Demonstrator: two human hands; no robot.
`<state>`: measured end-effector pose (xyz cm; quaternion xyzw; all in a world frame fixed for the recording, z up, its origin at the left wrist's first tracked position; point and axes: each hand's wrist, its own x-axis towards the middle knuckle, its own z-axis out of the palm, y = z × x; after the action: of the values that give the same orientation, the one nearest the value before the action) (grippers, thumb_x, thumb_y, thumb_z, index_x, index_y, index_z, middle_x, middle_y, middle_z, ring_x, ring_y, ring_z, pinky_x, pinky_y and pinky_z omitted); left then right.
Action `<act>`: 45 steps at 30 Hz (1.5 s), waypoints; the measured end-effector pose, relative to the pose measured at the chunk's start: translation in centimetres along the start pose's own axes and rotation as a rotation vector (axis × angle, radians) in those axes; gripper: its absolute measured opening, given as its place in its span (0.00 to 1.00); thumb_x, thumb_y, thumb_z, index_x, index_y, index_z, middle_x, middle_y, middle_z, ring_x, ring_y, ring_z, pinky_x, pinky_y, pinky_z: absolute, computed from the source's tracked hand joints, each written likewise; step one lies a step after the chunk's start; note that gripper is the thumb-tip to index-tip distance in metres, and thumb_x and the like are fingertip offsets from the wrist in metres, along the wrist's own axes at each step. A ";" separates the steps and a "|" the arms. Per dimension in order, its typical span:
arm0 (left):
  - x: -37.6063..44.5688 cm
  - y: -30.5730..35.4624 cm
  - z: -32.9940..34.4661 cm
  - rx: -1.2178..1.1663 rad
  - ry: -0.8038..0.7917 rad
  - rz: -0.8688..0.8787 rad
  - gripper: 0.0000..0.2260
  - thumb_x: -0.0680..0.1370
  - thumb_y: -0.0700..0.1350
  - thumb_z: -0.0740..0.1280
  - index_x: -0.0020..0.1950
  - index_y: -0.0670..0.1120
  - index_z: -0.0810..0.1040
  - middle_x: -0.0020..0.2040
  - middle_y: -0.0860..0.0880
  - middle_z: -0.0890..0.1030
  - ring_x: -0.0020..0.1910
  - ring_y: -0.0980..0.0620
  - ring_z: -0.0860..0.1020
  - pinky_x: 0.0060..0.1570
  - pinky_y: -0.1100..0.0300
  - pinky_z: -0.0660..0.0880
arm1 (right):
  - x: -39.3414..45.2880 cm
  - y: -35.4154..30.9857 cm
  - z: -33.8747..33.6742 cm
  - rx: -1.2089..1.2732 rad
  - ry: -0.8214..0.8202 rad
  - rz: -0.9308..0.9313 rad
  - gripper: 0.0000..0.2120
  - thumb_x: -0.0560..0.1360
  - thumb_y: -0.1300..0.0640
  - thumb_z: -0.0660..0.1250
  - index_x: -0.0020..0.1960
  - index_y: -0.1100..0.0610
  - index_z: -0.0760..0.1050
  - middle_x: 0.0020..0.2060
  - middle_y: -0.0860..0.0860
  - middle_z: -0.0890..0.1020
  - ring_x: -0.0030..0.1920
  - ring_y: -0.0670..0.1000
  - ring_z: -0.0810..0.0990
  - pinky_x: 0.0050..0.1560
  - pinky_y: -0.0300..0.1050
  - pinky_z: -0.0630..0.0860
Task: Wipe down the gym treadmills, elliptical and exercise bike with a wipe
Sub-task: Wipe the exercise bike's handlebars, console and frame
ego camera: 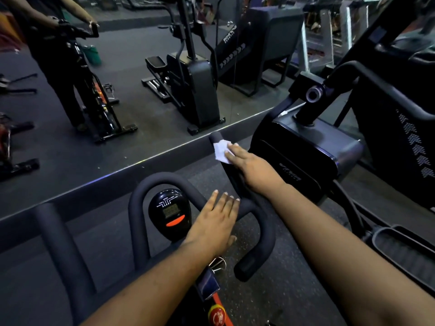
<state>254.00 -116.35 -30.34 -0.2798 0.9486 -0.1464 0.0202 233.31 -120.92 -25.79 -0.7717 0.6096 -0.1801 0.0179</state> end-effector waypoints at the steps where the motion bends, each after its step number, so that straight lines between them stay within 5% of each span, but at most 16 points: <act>1: 0.0 0.0 0.0 -0.004 0.001 0.003 0.44 0.80 0.63 0.60 0.83 0.38 0.44 0.83 0.39 0.54 0.82 0.41 0.49 0.75 0.41 0.28 | 0.6 -0.4 0.7 0.030 -0.024 0.023 0.29 0.80 0.63 0.64 0.80 0.62 0.61 0.80 0.59 0.57 0.80 0.59 0.58 0.77 0.52 0.62; 4: 0.0 0.0 -0.1 0.007 0.000 0.007 0.43 0.80 0.63 0.60 0.82 0.38 0.45 0.83 0.39 0.54 0.82 0.41 0.49 0.74 0.41 0.28 | 0.8 -1.2 3.1 0.078 -0.048 0.100 0.37 0.82 0.52 0.65 0.82 0.60 0.50 0.82 0.57 0.47 0.81 0.57 0.51 0.76 0.48 0.61; 7: 0.1 0.0 0.0 0.007 0.005 0.004 0.44 0.80 0.64 0.60 0.82 0.38 0.45 0.82 0.39 0.55 0.82 0.41 0.50 0.77 0.40 0.31 | 0.0 -1.4 3.3 0.089 0.037 0.172 0.31 0.81 0.65 0.60 0.82 0.56 0.56 0.82 0.54 0.54 0.79 0.56 0.62 0.69 0.51 0.72; 10: 0.0 -0.1 0.1 -0.007 -0.005 0.003 0.44 0.79 0.64 0.61 0.83 0.38 0.46 0.82 0.39 0.56 0.82 0.41 0.50 0.78 0.40 0.33 | -1.7 -1.0 3.0 0.046 0.002 0.170 0.33 0.78 0.69 0.59 0.81 0.55 0.58 0.81 0.53 0.57 0.78 0.55 0.64 0.68 0.52 0.73; 17: 0.0 -0.1 0.0 0.009 0.009 0.005 0.43 0.80 0.64 0.60 0.82 0.38 0.46 0.82 0.38 0.55 0.82 0.40 0.50 0.77 0.40 0.31 | -5.4 -0.5 2.9 0.060 -0.023 0.115 0.24 0.83 0.51 0.64 0.76 0.59 0.69 0.77 0.57 0.67 0.76 0.56 0.69 0.73 0.46 0.66; 20: 0.0 -0.1 -0.1 0.005 -0.008 0.007 0.43 0.81 0.64 0.59 0.83 0.38 0.44 0.83 0.39 0.53 0.82 0.40 0.48 0.73 0.41 0.26 | -2.6 -1.3 2.2 0.102 0.142 0.182 0.27 0.81 0.45 0.66 0.74 0.59 0.71 0.75 0.57 0.70 0.74 0.57 0.71 0.68 0.51 0.73; 24: 0.0 -0.1 -0.4 -0.013 -0.007 0.008 0.43 0.81 0.64 0.59 0.83 0.39 0.43 0.83 0.40 0.52 0.82 0.41 0.47 0.71 0.42 0.24 | 3.2 -2.4 1.8 0.107 0.300 0.195 0.23 0.84 0.50 0.62 0.77 0.57 0.68 0.77 0.55 0.68 0.75 0.56 0.69 0.67 0.51 0.73; 34: 0.0 0.0 -0.3 -0.040 -0.003 0.007 0.44 0.80 0.66 0.58 0.83 0.38 0.45 0.83 0.39 0.53 0.82 0.41 0.48 0.74 0.42 0.27 | 3.1 -1.4 4.5 0.016 0.153 0.146 0.22 0.85 0.58 0.59 0.78 0.58 0.65 0.79 0.56 0.63 0.79 0.54 0.61 0.67 0.52 0.74; 39: 0.2 0.0 -0.1 -0.046 0.000 0.002 0.46 0.79 0.67 0.60 0.83 0.38 0.46 0.83 0.39 0.54 0.82 0.41 0.49 0.75 0.42 0.28 | -0.8 -0.8 4.5 -0.062 0.102 0.133 0.23 0.83 0.60 0.64 0.77 0.57 0.68 0.77 0.56 0.66 0.75 0.55 0.69 0.62 0.48 0.77; 45: 0.2 0.0 -0.3 -0.065 -0.019 -0.008 0.46 0.79 0.68 0.59 0.83 0.38 0.46 0.83 0.41 0.53 0.83 0.42 0.48 0.78 0.43 0.32 | -6.8 -0.7 4.1 -0.118 -0.061 0.193 0.18 0.83 0.52 0.64 0.72 0.55 0.74 0.75 0.54 0.71 0.64 0.58 0.80 0.55 0.54 0.81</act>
<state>253.80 -116.39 -30.08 -0.2856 0.9515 -0.1128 0.0197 233.92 -115.05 -31.24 -0.7145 0.6896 -0.1178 0.0083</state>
